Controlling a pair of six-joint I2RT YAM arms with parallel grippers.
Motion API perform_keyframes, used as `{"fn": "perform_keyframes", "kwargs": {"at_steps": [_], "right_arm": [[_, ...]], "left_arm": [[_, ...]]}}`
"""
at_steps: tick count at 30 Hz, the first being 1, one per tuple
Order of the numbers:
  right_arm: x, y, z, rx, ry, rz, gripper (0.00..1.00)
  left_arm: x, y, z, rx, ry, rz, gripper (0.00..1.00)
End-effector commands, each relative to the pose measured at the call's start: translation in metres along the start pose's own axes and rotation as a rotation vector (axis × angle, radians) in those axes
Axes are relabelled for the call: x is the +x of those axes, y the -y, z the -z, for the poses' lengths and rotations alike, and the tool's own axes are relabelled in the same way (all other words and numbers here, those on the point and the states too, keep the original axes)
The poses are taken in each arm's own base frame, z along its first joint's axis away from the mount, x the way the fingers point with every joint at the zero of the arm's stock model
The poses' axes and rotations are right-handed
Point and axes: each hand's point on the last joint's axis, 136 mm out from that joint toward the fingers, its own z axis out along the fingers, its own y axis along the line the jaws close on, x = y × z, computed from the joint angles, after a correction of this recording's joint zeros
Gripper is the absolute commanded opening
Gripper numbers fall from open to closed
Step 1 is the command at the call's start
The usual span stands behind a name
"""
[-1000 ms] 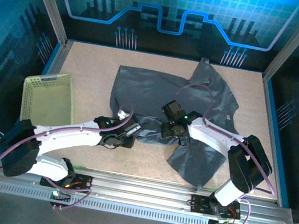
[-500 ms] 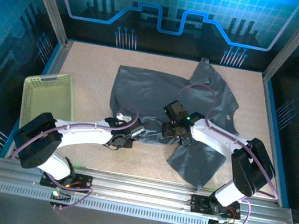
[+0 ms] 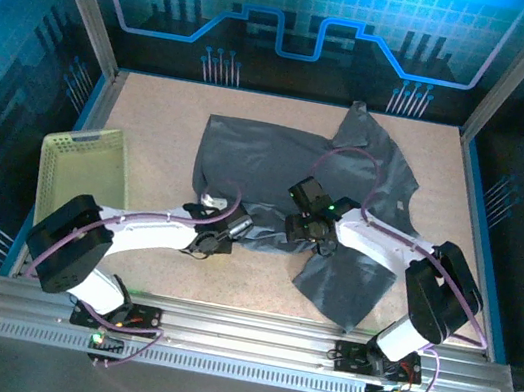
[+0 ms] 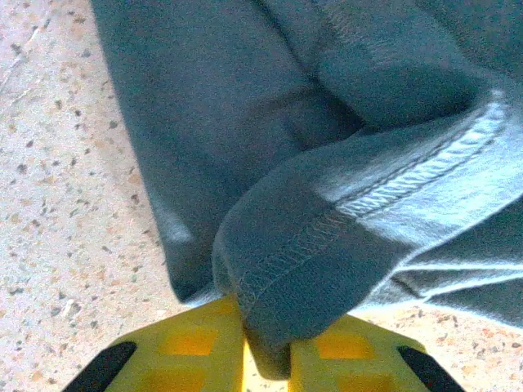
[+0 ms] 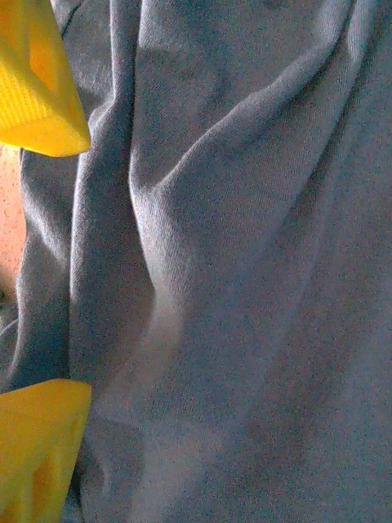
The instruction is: Fold the inside-out t-shirt
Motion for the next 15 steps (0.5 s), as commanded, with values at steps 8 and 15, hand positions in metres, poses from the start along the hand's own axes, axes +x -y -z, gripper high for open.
{"fn": "perform_keyframes", "kwargs": {"at_steps": [8, 15], "right_arm": [[0.008, 0.045, 0.017, 0.111, -0.022, -0.131, 0.74], [0.063, 0.096, 0.061, 0.317, -0.123, -0.266, 0.75]], "left_arm": [[0.004, -0.012, 0.015, 0.122, 0.048, 0.037, 0.08], [-0.009, -0.033, 0.028, 0.213, 0.119, 0.106, 0.05]]}}
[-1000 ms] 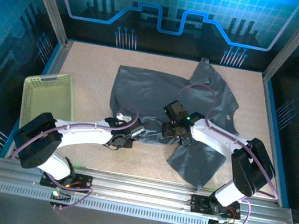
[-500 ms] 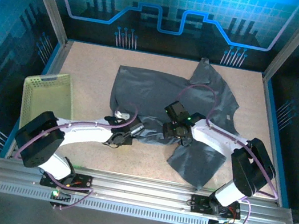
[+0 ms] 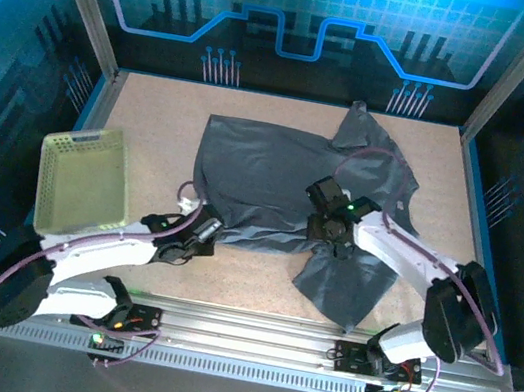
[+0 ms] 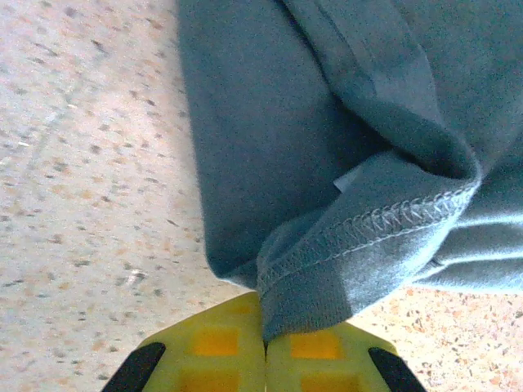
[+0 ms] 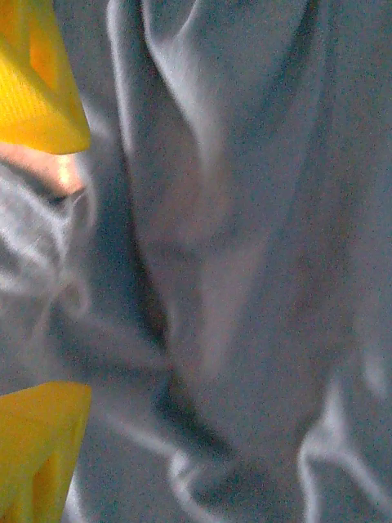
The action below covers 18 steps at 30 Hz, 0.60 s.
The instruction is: Fold the inside-out t-shirt
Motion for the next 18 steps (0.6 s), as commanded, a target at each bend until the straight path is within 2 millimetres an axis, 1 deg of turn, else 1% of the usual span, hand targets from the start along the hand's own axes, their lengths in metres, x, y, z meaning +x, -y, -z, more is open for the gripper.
{"fn": "perform_keyframes", "kwargs": {"at_steps": [1, 4, 6, 7, 8, 10, 12, 14, 18], "right_arm": [[0.046, 0.057, 0.022, 0.199, -0.1, -0.105, 0.75], [0.074, 0.074, 0.04, 0.245, -0.126, -0.143, 0.74], [0.088, 0.076, 0.042, 0.25, -0.15, -0.155, 0.74], [0.093, 0.071, 0.04, 0.226, -0.168, -0.161, 0.74], [0.106, 0.065, 0.028, 0.195, -0.212, -0.154, 0.73], [0.112, 0.051, 0.015, 0.146, -0.23, -0.165, 0.73], [0.114, 0.039, 0.003, 0.11, -0.24, -0.173, 0.73], [0.112, 0.027, -0.009, 0.083, -0.246, -0.173, 0.73], [0.11, 0.001, -0.033, 0.02, -0.269, -0.16, 0.73]], "left_arm": [[-0.011, -0.007, 0.005, 0.051, 0.035, 0.027, 0.05], [-0.023, -0.017, 0.007, 0.065, 0.059, 0.074, 0.05], [-0.035, -0.026, 0.008, 0.039, 0.081, 0.091, 0.04], [-0.042, -0.032, 0.007, 0.02, 0.094, 0.106, 0.02], [-0.049, -0.04, 0.007, -0.001, 0.109, 0.127, 0.02], [-0.064, -0.055, 0.005, -0.04, 0.129, 0.181, 0.0], [-0.077, -0.067, 0.001, -0.043, 0.143, 0.24, 0.0], [-0.091, -0.073, 0.001, -0.017, 0.156, 0.294, 0.0], [-0.108, -0.076, 0.003, 0.043, 0.17, 0.354, 0.0]]}}
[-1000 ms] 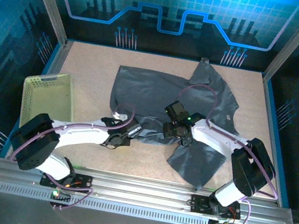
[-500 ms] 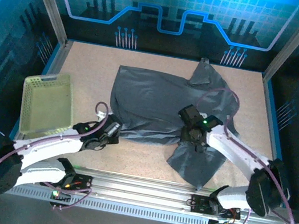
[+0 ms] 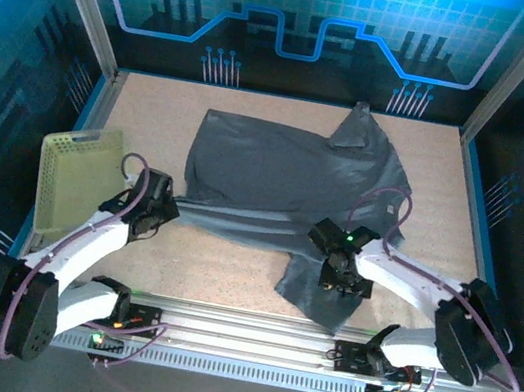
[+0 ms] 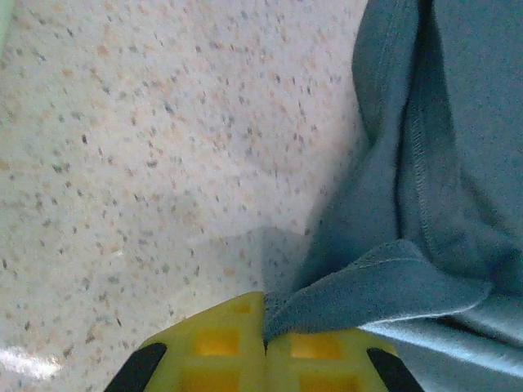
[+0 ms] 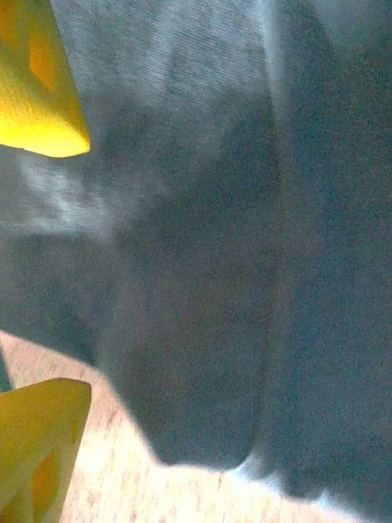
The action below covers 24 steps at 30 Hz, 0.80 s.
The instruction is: Fold the inside-out t-shirt
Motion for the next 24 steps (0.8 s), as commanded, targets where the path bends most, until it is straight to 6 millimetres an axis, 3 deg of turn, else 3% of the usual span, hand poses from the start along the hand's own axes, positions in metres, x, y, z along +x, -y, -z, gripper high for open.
{"fn": "perform_keyframes", "kwargs": {"at_steps": [1, 6, 11, 14, 16, 19, 24], "right_arm": [[-0.007, -0.038, -0.015, -0.109, -0.002, -0.013, 0.73], [-0.027, -0.069, -0.029, -0.135, 0.0, 0.014, 0.72], [-0.079, -0.11, -0.033, -0.228, 0.046, 0.043, 0.7], [-0.105, -0.118, -0.024, -0.214, 0.073, 0.062, 0.69], [-0.111, -0.112, -0.013, -0.167, 0.101, 0.081, 0.7], [-0.101, -0.096, 0.007, -0.078, 0.143, 0.133, 0.72], [-0.043, -0.09, 0.024, -0.073, 0.149, 0.259, 0.73]], "left_arm": [[-0.019, 0.026, 0.006, 0.13, 0.011, 0.007, 0.0], [-0.025, 0.029, 0.009, 0.155, 0.008, 0.008, 0.0], [-0.043, 0.024, 0.004, 0.149, 0.021, 0.05, 0.0], [-0.05, 0.034, -0.004, 0.148, -0.015, 0.023, 0.02], [-0.052, 0.036, -0.01, 0.132, -0.044, 0.014, 0.02], [-0.05, 0.037, -0.018, 0.122, -0.064, 0.007, 0.01], [-0.048, 0.038, -0.026, 0.122, -0.081, 0.003, 0.02]]}}
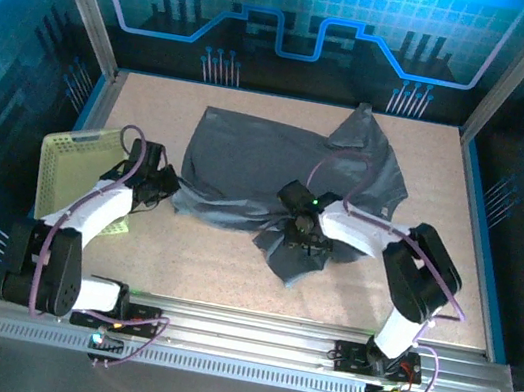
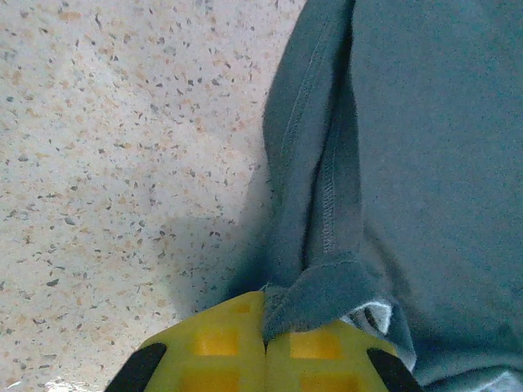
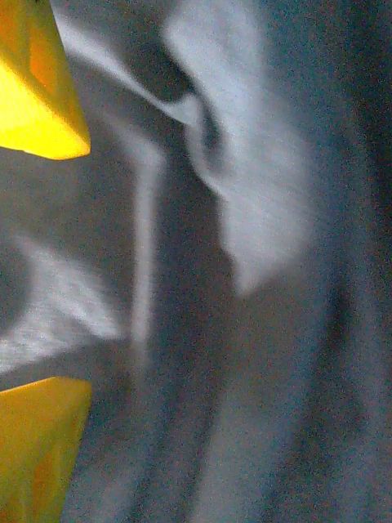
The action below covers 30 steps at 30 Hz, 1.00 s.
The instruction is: Fold the inside-out t-shirt
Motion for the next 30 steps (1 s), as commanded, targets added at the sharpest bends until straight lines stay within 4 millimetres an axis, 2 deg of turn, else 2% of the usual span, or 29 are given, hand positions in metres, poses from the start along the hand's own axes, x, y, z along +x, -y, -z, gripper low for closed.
{"fn": "perform_keyframes", "kwargs": {"at_steps": [1, 5, 8, 14, 19, 21, 23, 28, 30], "right_arm": [[0.045, 0.009, 0.023, 0.051, -0.012, 0.111, 0.72], [0.08, -0.002, 0.036, 0.035, -0.004, 0.191, 0.73], [0.092, -0.011, 0.031, 0.024, -0.016, 0.2, 0.74], [0.09, -0.025, 0.015, 0.014, -0.018, 0.218, 0.74], [0.088, -0.017, -0.002, 0.082, -0.039, 0.2, 0.7], [0.082, -0.01, 0.001, 0.119, -0.017, 0.187, 0.63], [0.076, 0.005, 0.008, 0.173, 0.018, 0.158, 0.53], [0.06, 0.06, 0.03, 0.307, 0.086, 0.056, 0.22], [0.052, 0.078, 0.041, 0.314, 0.113, 0.015, 0.15]], "left_arm": [[-0.006, 0.007, -0.002, 0.025, -0.004, -0.028, 0.01], [-0.009, 0.009, -0.003, 0.022, -0.005, -0.036, 0.01], [-0.011, 0.013, -0.003, 0.035, -0.003, -0.031, 0.01], [-0.011, 0.015, 0.0, 0.046, -0.003, -0.03, 0.01], [-0.009, 0.016, 0.0, 0.056, -0.011, -0.027, 0.02], [-0.008, 0.017, -0.001, 0.063, -0.017, -0.025, 0.03], [-0.007, 0.018, -0.003, 0.067, -0.026, -0.026, 0.04], [-0.002, 0.027, -0.009, 0.114, -0.064, -0.04, 0.07], [0.002, 0.031, -0.012, 0.136, -0.084, -0.047, 0.09]]}}
